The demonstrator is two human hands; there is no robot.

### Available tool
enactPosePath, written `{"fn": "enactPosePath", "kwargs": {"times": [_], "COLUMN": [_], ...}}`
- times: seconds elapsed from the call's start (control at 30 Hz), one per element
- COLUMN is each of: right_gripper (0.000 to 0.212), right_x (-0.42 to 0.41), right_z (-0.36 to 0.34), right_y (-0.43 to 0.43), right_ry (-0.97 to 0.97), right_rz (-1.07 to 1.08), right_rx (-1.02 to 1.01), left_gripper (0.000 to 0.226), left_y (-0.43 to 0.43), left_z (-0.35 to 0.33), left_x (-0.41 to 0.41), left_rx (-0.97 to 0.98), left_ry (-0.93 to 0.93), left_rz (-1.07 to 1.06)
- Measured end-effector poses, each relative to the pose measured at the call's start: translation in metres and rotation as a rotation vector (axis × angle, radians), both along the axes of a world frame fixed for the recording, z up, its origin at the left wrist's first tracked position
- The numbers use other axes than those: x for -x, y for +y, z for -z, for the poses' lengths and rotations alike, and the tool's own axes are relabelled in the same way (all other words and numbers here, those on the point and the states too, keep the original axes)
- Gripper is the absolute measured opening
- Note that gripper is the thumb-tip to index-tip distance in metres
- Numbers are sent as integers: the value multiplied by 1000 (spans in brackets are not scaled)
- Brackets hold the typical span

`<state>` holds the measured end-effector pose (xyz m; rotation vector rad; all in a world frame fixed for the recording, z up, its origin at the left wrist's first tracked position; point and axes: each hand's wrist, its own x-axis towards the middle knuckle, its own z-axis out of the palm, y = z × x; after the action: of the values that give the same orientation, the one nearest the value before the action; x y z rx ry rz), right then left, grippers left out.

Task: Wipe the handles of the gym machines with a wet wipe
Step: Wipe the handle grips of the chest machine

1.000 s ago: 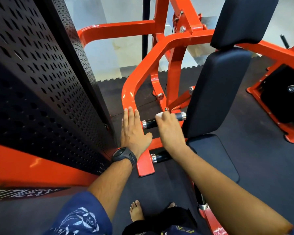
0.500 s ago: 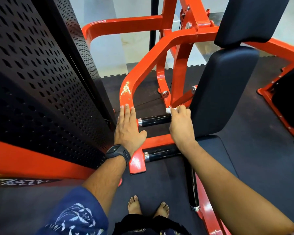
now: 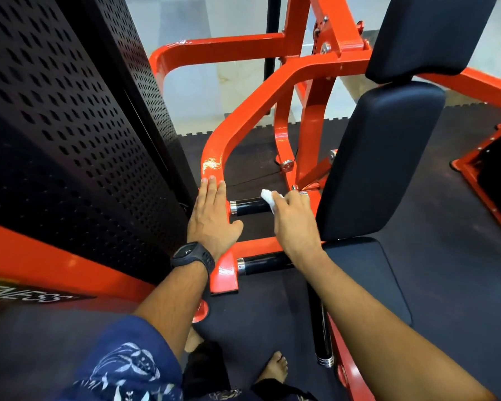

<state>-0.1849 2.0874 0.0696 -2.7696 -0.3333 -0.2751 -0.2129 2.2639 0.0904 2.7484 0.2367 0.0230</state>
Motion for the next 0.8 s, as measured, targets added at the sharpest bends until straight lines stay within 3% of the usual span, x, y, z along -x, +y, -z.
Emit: {"fn": "enactPosePath", "kwargs": {"times": [0.07,0.2,0.27,0.43,0.5,0.63,0.8], "right_gripper": [43,41,37,35,32,46,39], "right_x": [2,3,-14,-36,-55,-82,-60], "right_z": [-3,-12,-15,-34,-41,-50,-45], "right_y": [1,29,35,48,46,32,47], "right_ry": [43,4,-17,183,257,480,382], "right_rz": [54,-254,-274,-458,-442,-342,-479], "right_rx": [-50,76,142,266,332,378,322], "left_gripper": [95,95,94,94,96,96,95], "left_y": [1,1,2,3,3,2,3], "left_z": [1,1,1,3,4,3,5], "left_x": [0,1,1,0,0,0,-1], "left_rx": [0,9,10,27,24,19,33], "left_ry": [3,-18,-21,-38,-39,-25,-32], "left_rz": [2,7,13,22,20,16,15]}}
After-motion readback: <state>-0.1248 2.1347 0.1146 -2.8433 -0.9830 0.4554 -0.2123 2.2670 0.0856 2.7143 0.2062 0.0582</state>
